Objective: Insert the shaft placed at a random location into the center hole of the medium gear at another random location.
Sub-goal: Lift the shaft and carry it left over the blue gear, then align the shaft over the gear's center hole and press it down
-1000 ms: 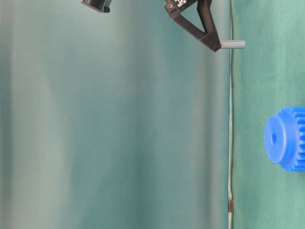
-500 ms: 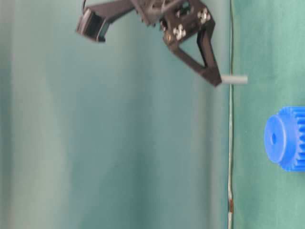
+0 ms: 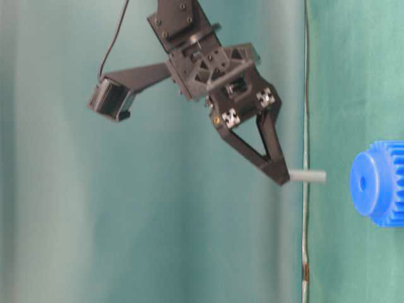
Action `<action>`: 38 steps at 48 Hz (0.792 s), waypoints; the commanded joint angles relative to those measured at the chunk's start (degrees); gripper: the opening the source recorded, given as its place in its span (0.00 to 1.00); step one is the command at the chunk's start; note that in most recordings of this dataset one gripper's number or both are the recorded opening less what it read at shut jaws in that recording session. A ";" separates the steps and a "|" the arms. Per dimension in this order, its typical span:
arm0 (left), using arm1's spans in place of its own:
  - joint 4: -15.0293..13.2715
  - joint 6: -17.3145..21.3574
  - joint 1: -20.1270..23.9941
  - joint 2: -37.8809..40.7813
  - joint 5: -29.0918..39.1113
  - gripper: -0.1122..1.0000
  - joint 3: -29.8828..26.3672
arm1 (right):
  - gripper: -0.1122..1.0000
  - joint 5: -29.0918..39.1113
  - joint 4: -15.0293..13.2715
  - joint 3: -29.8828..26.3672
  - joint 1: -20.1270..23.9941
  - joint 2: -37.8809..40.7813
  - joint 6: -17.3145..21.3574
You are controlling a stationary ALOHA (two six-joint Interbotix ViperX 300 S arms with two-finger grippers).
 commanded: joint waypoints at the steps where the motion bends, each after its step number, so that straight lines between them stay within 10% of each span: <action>1: 0.09 -0.09 0.09 0.18 -0.26 0.10 -1.58 | 0.24 -0.09 0.18 -2.29 0.62 -0.09 -0.09; 38: 0.09 -0.09 0.09 0.18 -0.26 0.10 -1.49 | 0.24 -0.53 1.76 -2.29 0.70 4.48 0.00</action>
